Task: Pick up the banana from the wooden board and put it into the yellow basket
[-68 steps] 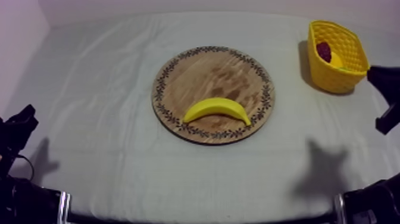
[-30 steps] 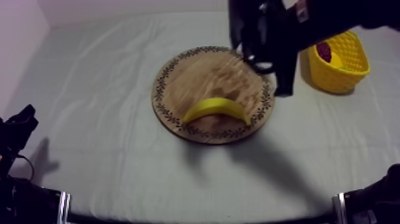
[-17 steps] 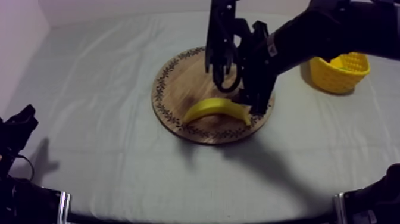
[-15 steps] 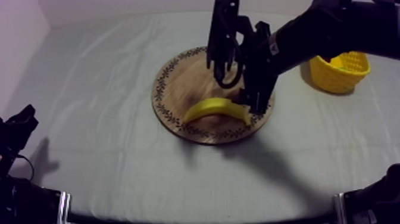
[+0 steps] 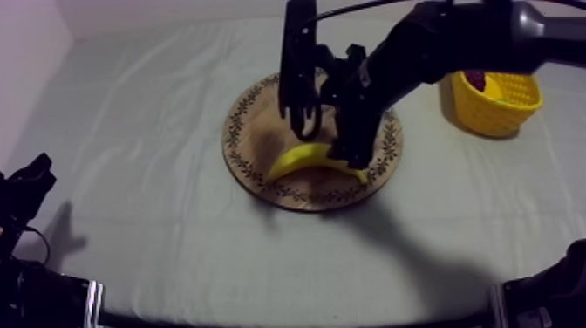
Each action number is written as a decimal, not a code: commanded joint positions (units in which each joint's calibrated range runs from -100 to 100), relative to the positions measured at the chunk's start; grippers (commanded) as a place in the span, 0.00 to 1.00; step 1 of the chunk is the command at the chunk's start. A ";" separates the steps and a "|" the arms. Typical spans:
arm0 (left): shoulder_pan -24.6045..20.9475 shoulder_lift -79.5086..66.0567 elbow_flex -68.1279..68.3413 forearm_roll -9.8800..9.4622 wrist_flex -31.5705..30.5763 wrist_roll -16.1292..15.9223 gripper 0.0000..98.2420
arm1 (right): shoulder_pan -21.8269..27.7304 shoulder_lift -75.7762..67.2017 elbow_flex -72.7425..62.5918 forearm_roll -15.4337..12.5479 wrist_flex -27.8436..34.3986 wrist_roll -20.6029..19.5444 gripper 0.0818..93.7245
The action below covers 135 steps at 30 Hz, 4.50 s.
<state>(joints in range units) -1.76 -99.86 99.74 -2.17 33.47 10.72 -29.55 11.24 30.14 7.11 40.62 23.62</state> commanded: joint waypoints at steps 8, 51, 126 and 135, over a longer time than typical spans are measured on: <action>-0.01 0.03 0.04 0.00 0.00 0.00 0.00 | 0.58 13.56 -7.99 2.46 -1.00 -0.32 0.89; -0.01 0.03 0.04 0.00 0.00 0.00 0.00 | 22.80 -11.09 -11.60 -4.02 23.47 17.46 0.29; -0.01 0.03 0.04 0.00 0.00 0.00 0.00 | 36.83 -102.45 61.91 -13.55 6.12 -7.31 0.08; -0.01 0.03 0.04 0.00 0.00 0.00 0.00 | 33.15 -106.81 67.63 -9.58 3.00 -17.36 0.05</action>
<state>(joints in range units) -1.76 -99.86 99.74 -2.17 33.47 10.72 4.05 -95.66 97.22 -3.19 45.44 9.95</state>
